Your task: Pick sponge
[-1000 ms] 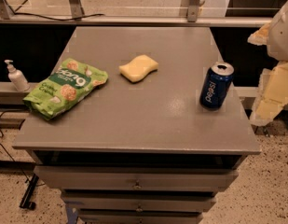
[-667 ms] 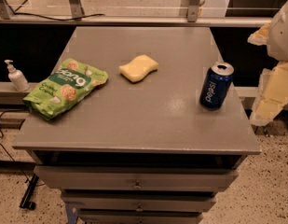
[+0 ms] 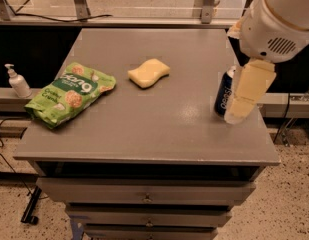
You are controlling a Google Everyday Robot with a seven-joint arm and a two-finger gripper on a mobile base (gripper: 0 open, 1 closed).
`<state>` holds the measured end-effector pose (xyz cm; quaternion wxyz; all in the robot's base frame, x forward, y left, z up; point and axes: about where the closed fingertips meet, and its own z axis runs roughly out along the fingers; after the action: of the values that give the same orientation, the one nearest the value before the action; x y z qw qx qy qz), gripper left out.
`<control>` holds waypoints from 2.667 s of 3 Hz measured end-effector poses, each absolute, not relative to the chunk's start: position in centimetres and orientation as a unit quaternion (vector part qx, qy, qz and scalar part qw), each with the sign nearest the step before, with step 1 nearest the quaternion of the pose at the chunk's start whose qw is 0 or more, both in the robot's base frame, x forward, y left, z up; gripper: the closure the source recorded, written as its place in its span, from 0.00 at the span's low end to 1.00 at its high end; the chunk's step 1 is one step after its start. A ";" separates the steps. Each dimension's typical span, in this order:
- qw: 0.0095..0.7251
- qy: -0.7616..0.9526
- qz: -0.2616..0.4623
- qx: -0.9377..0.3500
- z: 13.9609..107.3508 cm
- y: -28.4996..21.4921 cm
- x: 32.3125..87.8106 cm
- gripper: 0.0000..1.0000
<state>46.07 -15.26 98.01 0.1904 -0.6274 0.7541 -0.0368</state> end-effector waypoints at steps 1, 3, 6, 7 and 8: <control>0.212 0.719 -0.022 -0.661 97.0 -8.6 48.5 0.00; 0.238 0.694 0.028 -0.679 94.1 -2.5 56.0 0.00; 0.233 0.727 0.104 -0.637 86.0 -3.9 66.7 0.00; 0.229 0.734 0.118 -0.628 83.5 -2.8 67.6 0.00; 0.221 0.748 0.121 -0.615 81.7 -2.1 68.0 0.17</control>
Offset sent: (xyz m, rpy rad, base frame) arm 0.1033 0.1691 -0.0442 0.1454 -0.0162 0.2649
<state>67.98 -2.15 81.74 0.2206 -0.6145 0.7477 0.1212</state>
